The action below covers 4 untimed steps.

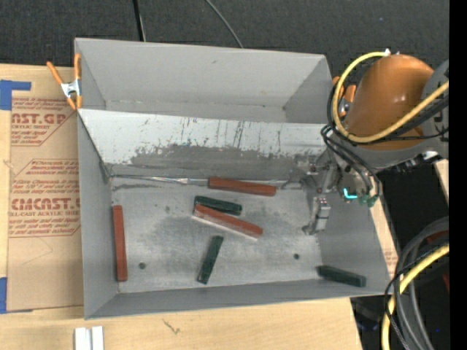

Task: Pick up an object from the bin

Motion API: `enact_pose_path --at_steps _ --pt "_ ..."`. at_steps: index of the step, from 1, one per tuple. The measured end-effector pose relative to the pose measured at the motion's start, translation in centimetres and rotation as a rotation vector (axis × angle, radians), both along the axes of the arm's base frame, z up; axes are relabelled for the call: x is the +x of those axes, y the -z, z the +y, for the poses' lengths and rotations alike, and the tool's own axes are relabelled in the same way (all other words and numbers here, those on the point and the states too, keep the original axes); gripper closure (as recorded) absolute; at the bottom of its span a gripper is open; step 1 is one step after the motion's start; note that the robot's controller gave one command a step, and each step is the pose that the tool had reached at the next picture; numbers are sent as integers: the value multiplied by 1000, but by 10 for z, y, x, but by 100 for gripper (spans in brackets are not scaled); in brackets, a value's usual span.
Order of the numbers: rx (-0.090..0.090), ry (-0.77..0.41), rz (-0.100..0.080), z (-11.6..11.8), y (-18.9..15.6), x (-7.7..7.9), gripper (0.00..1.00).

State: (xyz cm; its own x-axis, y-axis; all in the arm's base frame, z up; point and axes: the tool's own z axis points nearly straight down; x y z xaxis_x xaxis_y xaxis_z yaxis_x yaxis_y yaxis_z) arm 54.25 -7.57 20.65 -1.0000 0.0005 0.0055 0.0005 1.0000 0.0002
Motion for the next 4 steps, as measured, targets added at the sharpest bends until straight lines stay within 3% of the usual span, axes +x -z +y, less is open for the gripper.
enact_pose_path --at_steps 1,2,3,4 --pt "-1 -1 -8 0 -4 2 0" --pt "-1 13 -16 22 38 4 0" --pt "1 12 -8 60 84 25 0" --pt "1 34 -5 82 137 1 100"
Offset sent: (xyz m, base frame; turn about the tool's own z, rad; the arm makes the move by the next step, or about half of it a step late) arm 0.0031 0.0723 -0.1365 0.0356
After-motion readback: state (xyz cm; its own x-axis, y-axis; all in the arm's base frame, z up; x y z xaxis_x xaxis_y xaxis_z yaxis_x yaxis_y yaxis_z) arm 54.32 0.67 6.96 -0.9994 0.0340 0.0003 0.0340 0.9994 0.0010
